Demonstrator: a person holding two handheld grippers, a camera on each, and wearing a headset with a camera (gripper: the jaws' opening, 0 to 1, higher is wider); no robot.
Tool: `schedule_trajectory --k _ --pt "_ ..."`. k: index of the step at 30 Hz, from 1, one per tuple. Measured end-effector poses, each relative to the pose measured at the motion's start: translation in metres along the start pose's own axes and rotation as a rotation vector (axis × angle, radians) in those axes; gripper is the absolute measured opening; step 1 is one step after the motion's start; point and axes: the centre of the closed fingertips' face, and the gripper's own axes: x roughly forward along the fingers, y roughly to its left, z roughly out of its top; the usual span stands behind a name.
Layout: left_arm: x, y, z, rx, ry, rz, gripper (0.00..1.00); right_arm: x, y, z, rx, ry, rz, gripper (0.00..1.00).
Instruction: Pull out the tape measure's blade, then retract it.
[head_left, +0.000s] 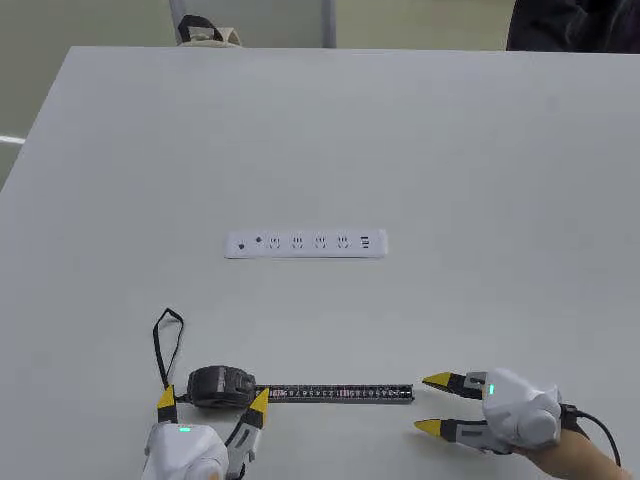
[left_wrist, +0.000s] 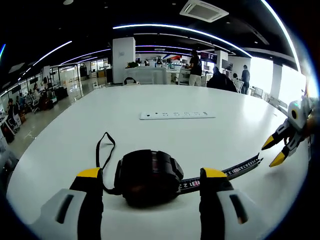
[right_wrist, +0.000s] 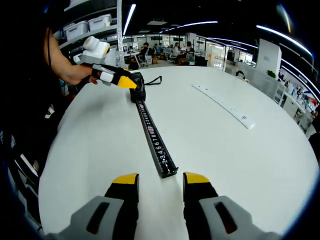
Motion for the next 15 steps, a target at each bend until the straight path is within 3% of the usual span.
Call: schedule_trajectory --k 11,15 --pt "0.005 -0.002 -0.002 -0.02 0.013 0.012 0.74 0.01 -0.006 -0.003 -0.018 0.007 0.072 0.29" --pt "0.007 0.0 0.001 -0.082 -0.007 0.017 0.73 0.012 -0.005 -0.005 -0.025 0.005 0.093 0.27"
